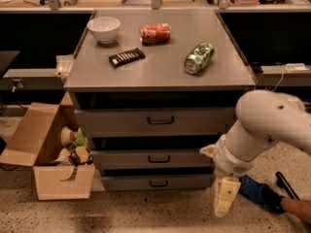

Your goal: Open middle drawer

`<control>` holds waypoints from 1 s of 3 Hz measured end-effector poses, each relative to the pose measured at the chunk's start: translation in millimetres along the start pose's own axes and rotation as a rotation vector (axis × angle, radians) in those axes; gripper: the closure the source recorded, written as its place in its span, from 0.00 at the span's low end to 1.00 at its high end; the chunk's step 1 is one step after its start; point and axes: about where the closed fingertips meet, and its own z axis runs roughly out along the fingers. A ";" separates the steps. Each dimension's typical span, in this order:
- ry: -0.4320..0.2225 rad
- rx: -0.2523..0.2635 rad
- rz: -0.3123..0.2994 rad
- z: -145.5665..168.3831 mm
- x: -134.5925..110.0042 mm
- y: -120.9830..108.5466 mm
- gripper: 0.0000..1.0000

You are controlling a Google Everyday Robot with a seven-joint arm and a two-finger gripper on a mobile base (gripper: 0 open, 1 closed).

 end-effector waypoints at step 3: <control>-0.124 0.003 -0.003 154.3 39.5 -14.1 0.00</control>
Offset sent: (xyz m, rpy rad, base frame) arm 0.0077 0.0036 -0.2343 0.1671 -0.0024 -0.0370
